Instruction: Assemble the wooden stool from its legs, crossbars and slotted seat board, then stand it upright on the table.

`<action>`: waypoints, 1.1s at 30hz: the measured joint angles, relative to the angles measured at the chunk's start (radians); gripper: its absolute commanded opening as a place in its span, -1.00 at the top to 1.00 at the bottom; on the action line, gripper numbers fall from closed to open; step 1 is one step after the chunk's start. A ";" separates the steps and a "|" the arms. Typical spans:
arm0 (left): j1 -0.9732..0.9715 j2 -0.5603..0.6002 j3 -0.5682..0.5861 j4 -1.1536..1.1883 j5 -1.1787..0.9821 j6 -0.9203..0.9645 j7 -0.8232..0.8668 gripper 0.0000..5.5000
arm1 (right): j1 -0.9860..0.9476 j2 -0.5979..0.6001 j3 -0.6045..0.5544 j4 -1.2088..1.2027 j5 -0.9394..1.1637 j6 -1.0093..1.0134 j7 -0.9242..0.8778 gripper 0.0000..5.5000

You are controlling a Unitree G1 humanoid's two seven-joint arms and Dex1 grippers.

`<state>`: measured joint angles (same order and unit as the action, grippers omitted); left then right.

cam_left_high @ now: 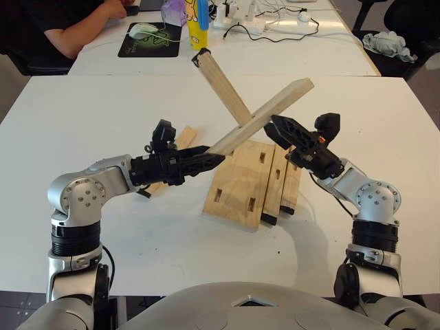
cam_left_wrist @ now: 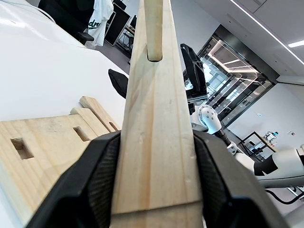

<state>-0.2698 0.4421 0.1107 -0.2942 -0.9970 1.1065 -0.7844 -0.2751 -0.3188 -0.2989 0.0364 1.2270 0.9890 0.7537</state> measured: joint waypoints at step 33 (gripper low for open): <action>0.040 0.017 -0.042 -0.028 -0.051 0.004 0.014 0.25 | -0.015 -0.003 -0.009 0.023 0.076 0.086 0.058 0.22</action>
<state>-0.2302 0.4587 0.0683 -0.3219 -1.0483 1.1109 -0.7700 -0.2899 -0.3214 -0.3074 0.0598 1.3027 1.0753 0.8116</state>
